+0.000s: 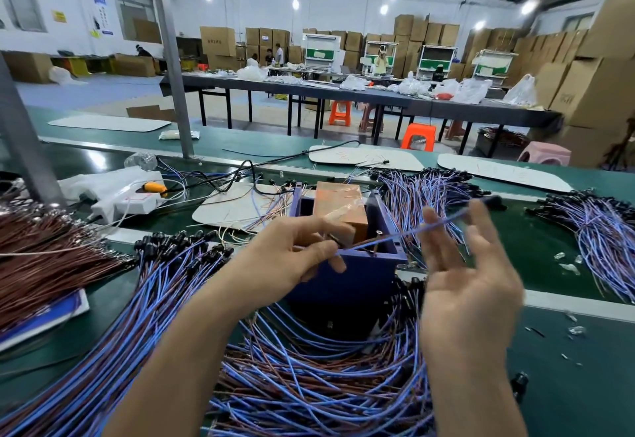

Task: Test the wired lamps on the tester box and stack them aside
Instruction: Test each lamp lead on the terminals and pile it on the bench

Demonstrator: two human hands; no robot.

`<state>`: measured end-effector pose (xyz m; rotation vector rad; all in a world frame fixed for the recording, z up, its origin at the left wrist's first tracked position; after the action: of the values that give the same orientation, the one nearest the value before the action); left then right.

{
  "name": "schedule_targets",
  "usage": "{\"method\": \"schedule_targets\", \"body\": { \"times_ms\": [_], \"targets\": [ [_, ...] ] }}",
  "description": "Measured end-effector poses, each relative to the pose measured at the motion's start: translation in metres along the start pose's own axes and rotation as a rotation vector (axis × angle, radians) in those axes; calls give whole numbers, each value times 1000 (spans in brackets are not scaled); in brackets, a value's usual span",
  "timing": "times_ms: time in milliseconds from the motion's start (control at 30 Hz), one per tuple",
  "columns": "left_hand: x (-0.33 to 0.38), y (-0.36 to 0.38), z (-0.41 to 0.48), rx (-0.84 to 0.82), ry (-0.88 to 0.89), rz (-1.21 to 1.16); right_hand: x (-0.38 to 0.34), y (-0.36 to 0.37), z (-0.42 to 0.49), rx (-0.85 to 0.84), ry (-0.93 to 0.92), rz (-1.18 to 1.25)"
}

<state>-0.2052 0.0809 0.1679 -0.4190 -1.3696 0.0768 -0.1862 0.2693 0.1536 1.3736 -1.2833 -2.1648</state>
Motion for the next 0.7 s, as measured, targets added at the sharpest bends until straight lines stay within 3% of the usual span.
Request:
{"method": "schedule_targets", "body": {
  "times_ms": [100,233,300,367,500,600,700],
  "targets": [
    [-11,-14,-2,-77,-80,106,-18,-37,16,281,-107,-130],
    [-36,-46,-6,-21,-234,330,-39,-66,35,356,-268,-655],
    [-44,-60,-9,38,-287,343,-46,-64,40,254,-322,-997],
    [-45,-69,-9,134,-287,199,-41,-56,44,70,-298,-1369],
    [-31,-63,-4,278,-158,-98,-3,-53,38,-301,61,-1842],
    [-20,-45,0,262,-94,-209,6,-39,26,-385,112,-2019],
    [-13,-23,3,164,-79,-322,8,-9,13,-460,-66,-1827]
  ]
}}
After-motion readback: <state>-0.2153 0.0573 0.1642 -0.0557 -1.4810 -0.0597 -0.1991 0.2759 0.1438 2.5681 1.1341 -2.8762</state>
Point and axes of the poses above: each hand's wrist, its own z-axis towards the middle knuckle, its own y-axis out of the palm, x = y × z, the point moved 7 cm from there along z, towards the middle knuckle, and after that the axes turned 5 degrees about -y, right-handed, at the moved point
